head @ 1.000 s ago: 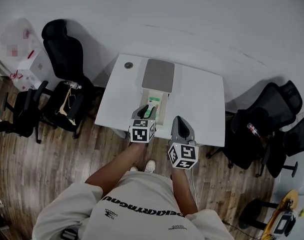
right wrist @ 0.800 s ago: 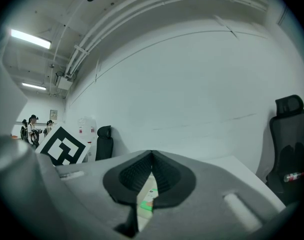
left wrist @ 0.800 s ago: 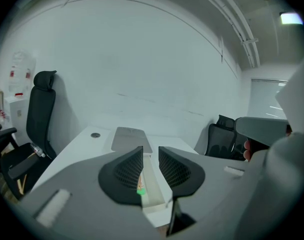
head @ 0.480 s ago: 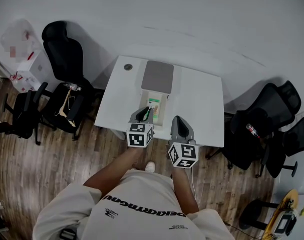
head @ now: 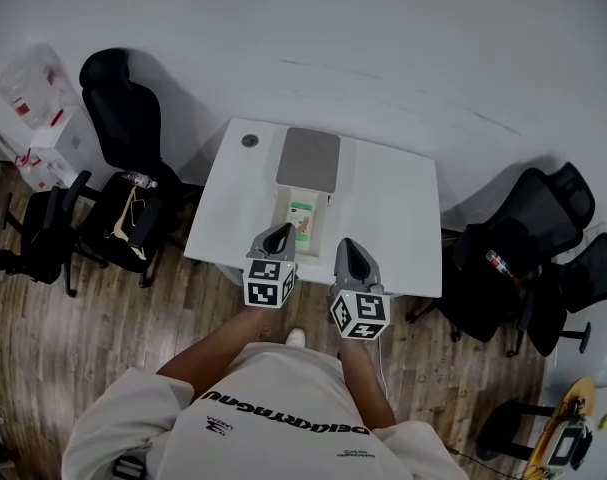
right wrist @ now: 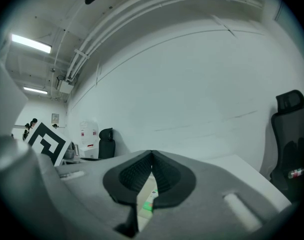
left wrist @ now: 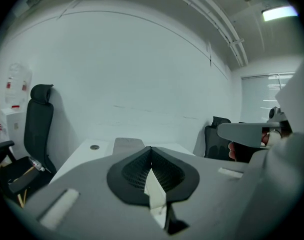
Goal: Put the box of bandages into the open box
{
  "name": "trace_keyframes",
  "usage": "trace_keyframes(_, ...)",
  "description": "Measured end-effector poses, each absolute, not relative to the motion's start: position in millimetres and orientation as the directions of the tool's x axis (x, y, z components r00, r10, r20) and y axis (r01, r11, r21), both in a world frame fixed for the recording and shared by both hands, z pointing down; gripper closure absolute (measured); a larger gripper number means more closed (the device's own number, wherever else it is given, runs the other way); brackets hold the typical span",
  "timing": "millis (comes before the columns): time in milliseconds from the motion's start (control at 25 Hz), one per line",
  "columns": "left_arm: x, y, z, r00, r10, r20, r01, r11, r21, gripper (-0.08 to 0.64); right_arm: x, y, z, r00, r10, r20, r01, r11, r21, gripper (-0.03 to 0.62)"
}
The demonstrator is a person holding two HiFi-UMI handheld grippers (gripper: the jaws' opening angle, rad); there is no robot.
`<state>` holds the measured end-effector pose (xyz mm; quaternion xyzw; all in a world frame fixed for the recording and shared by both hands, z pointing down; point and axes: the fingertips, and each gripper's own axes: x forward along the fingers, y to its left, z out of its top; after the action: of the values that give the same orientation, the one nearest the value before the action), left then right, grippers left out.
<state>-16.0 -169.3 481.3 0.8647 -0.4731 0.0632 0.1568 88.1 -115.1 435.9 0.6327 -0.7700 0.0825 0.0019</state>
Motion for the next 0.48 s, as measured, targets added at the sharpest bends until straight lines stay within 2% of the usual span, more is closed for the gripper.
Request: trace_keyframes(480,-16.9,-150.7,472.8,0.573,-0.795,0.199,-0.819,-0.546,0.175,0.561,101.2,-104.6,447.7,-0.194,-0.975,0.111,-0.974,0.178,-0.139,0.594)
